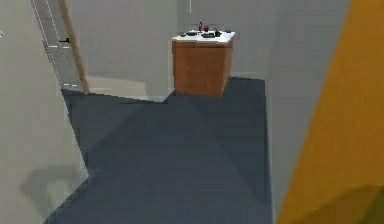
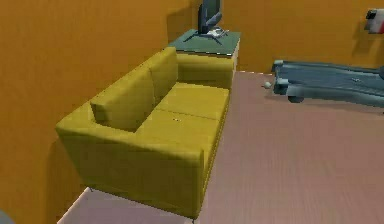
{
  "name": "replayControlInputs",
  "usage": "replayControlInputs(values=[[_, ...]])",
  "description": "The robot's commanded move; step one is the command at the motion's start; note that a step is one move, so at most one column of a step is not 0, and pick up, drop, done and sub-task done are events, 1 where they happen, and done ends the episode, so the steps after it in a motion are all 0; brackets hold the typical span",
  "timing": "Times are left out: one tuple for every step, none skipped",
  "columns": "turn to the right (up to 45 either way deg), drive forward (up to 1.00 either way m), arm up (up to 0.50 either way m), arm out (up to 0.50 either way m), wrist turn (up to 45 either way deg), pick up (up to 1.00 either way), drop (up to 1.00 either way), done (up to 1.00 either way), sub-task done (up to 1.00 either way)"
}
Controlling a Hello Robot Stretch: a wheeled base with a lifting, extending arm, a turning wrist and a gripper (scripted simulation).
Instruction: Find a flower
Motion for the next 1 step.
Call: replayControlInputs(values=[[-6.0,0.00,0.00,0.00,0.0,0.00,0.00,0.00,0.00]])
